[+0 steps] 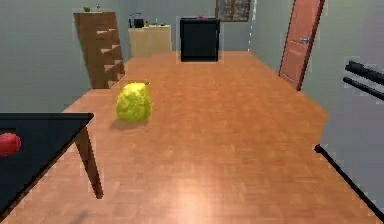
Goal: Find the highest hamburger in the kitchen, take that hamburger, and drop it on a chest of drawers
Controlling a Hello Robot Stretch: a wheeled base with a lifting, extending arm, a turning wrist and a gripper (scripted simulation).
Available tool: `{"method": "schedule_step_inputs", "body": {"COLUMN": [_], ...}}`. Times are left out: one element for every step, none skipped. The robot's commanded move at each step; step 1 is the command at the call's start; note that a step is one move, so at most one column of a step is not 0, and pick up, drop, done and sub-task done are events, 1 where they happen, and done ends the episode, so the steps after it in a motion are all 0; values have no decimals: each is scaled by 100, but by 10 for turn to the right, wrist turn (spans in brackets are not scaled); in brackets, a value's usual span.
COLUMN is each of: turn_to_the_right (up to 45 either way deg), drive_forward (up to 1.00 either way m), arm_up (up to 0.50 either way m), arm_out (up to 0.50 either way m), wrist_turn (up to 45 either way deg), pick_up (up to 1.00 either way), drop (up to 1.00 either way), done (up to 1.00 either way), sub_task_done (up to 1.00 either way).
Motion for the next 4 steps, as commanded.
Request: {"method": "schedule_step_inputs", "body": {"turn_to_the_right": [0,0,0,0], "drive_forward": [20,100,100,80], "arm_up": [0,0,0,0], "arm_out": [0,0,0,0], "wrist_turn": [0,0,0,0], "pick_up": [0,0,0,0], "drop": [0,0,0,0], "done": [0,0,0,0], "sub_task_done": [0,0,0,0]}}
